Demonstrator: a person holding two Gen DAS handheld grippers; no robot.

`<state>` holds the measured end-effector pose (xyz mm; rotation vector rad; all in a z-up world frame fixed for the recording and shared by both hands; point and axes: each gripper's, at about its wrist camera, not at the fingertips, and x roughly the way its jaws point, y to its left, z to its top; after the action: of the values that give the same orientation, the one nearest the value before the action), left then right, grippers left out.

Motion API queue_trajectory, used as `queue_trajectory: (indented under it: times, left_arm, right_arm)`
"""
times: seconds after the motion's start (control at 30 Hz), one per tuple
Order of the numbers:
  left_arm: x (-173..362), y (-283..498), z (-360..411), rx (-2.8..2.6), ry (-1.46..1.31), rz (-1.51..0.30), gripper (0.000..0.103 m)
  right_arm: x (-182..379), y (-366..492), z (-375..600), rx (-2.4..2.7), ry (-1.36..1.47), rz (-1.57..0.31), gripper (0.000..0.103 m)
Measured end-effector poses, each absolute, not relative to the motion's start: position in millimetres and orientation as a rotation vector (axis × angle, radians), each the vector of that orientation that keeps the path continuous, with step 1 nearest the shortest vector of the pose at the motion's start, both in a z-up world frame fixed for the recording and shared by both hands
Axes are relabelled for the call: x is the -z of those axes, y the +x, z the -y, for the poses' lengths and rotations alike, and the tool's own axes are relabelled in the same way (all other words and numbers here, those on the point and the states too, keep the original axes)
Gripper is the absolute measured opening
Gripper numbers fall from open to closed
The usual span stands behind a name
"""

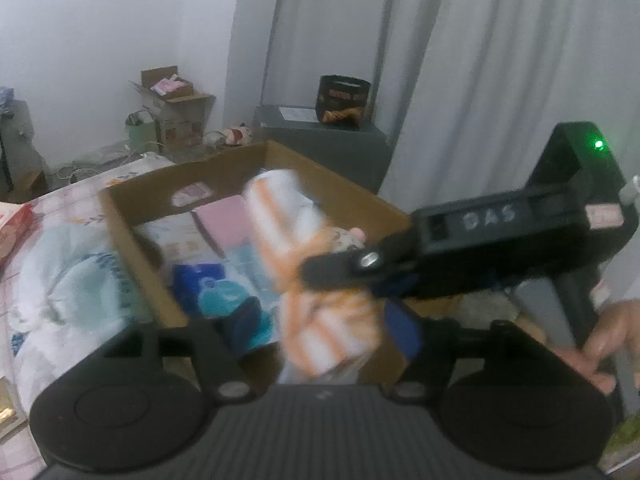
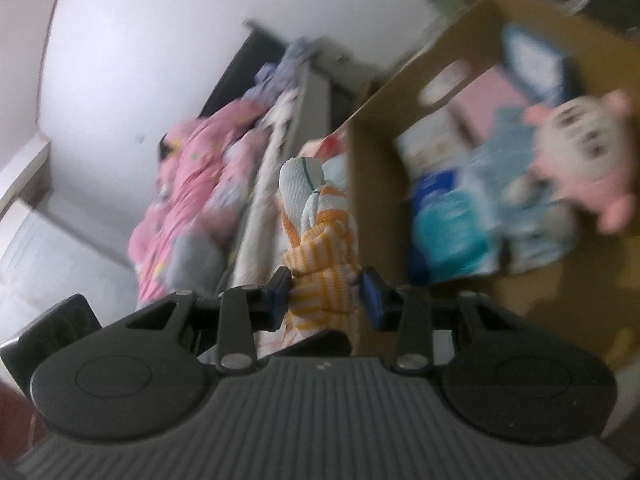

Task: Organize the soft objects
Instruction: 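Carry the sock bundle with the right tool into the cardboard box, then open the right tool beside the pink plush toy and withdraw it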

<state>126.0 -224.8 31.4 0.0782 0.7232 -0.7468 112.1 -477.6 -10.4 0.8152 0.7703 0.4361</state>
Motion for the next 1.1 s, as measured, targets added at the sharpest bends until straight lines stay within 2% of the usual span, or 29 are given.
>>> queue_trajectory:
  times: [0.2, 0.43, 0.63, 0.77, 1.1]
  left_arm:
    - [-15.9, 126.2, 214.4, 0.744, 0.056, -0.756, 0.072]
    - [-18.6, 132.8, 184.4, 0.670, 0.006, -0.770, 0.072]
    - [-20.8, 131.0, 164.9, 0.635, -0.008, -0.761, 0.072]
    - [-20.7, 126.7, 156.0, 0.620, -0.009, -0.758, 0.072]
    - [-16.6, 113.7, 112.2, 0.540, -0.014, -0.745, 0.073]
  right_arm:
    - [12.3, 109.4, 532.7, -0.254, 0.680, -0.790, 0.037]
    - [29.2, 131.3, 540.8, -0.106, 0.319, -0.952, 0.037]
    - [37.4, 142.0, 530.1, -0.061, 0.156, -1.075, 0.041]
    - [30.7, 142.0, 523.8, -0.038, 0.129, -1.068, 0.051]
    - [1.1, 129.0, 510.2, -0.079, 0.273, -0.962, 0.053]
